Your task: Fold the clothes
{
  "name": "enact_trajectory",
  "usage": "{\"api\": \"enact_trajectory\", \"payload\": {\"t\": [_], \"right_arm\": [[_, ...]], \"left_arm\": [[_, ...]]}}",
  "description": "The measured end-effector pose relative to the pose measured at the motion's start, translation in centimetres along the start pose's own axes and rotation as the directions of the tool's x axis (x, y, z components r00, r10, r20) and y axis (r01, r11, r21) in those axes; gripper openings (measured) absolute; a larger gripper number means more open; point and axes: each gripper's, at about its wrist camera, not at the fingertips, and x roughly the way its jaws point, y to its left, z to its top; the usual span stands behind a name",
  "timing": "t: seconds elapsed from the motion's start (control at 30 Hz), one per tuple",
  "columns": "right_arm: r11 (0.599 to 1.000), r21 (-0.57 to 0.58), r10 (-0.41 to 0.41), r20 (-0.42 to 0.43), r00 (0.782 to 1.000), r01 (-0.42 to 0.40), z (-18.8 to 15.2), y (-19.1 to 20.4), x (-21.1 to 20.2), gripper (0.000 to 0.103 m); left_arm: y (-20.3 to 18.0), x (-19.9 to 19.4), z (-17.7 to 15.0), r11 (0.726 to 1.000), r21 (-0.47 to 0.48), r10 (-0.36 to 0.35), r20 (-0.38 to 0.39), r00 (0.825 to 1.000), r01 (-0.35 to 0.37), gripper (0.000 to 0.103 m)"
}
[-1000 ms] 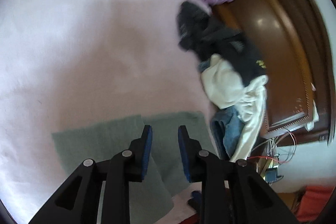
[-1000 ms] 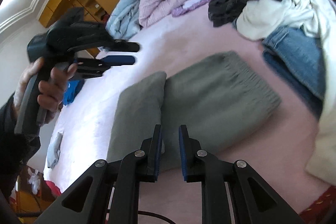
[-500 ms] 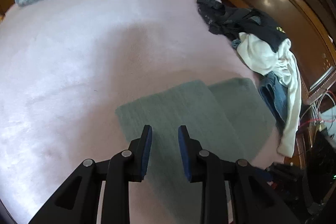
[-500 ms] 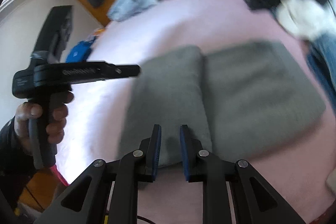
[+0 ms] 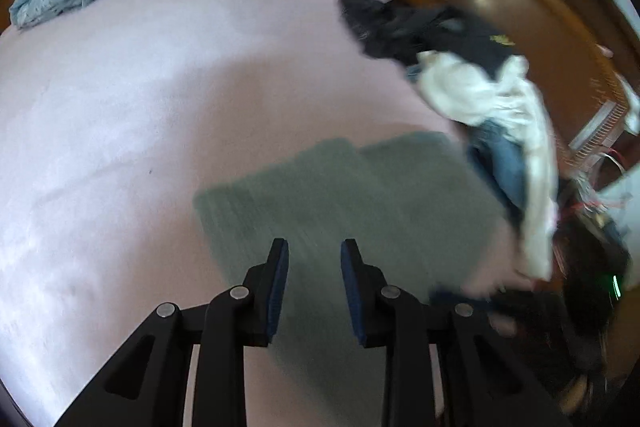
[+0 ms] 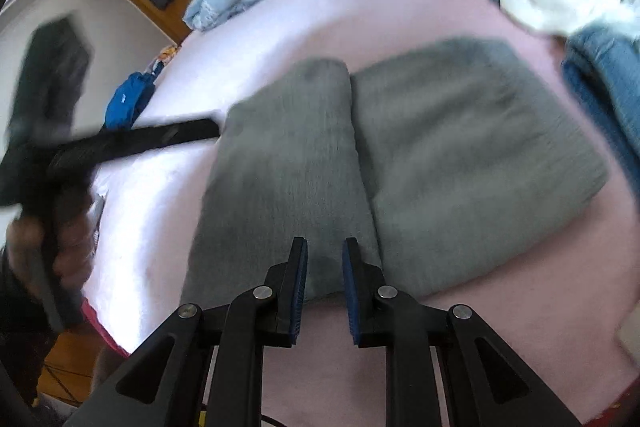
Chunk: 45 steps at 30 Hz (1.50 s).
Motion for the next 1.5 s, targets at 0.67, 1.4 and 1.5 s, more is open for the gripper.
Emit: {"api": "enact_trajectory", "payload": {"t": [0.67,1.4,1.5], "right_arm": [[0.995,-0.093,0.035,0.035,0.999,-0.031,3.1,-0.3,-0.8,0.029],[0.995,-0.076,0.068,-0.003,0.998,-0.068,6.4,0.1,0.4,0.038],[0.982,-0.184,0.045,0.009,0.999,-0.043,2.6,1.7,-2.4,0.04]], "left_arm": [[-1.1,-1.3,-7.6,0.987,-0.056,-0.15,-0.028,0.988,0.149,0.024],[-0.5,0.5,-9.1,0.975,-0.123,-0.198,-0.08,0.977,0.187,0.026],[2.5,-1.6,-8.4,0.949,-0.204,-0.245,-0.003,0.97,0.239,0.026]]}}
